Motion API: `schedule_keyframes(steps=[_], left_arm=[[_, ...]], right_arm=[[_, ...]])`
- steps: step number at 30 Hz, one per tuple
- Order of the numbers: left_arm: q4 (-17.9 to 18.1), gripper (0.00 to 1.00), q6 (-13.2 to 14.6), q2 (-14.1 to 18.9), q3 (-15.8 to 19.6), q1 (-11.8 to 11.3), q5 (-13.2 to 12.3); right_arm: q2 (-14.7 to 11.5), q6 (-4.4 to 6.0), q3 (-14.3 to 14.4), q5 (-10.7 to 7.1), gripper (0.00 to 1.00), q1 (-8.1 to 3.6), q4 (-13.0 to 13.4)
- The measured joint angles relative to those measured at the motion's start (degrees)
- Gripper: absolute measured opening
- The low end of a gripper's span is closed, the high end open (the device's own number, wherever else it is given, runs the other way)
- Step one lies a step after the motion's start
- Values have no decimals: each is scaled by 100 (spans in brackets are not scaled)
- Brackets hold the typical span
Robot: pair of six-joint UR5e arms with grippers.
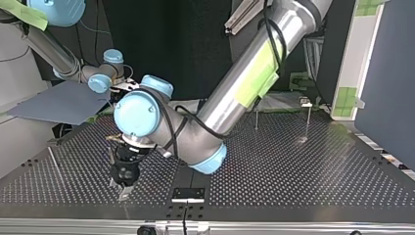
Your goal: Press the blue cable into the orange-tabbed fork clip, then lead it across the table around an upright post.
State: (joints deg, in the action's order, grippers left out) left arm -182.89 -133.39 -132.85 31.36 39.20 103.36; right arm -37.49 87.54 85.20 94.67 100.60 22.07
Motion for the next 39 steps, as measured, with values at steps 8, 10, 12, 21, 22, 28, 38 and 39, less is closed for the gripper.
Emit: schedule_keyframes(steps=[8, 10, 12, 21, 22, 28, 38, 39], left_arm=[[-7, 100, -18, -369, -380, -65, -139], [-5, 100, -18, -433, -364, -74, -124], [0, 100, -12, -460, -310, -85, -120], [101, 100, 314, -480, 142, -144, -74], [147, 100, 346, -481, 212, -146, -68], [331, 100, 493, -486, 584, -170, -60], [207, 100, 810, -482, 1210, -153, -90], [163, 100, 840, -482, 1262, -146, -106]], right_arm=[[-1, -9, 0, 2, 0, 23, 7], [-1, -9, 1, 2, 0, 24, 5], [-1, -12, 1, 1, 0, 29, 4], [-1, -16, 1, 1, 0, 55, 4], [-1, -16, 1, 1, 0, 58, 3], [-1, -16, 0, 0, 0, 88, 0], [1, -12, 0, 7, 0, 108, 0], [0, -11, 0, 7, 0, 110, 0]])
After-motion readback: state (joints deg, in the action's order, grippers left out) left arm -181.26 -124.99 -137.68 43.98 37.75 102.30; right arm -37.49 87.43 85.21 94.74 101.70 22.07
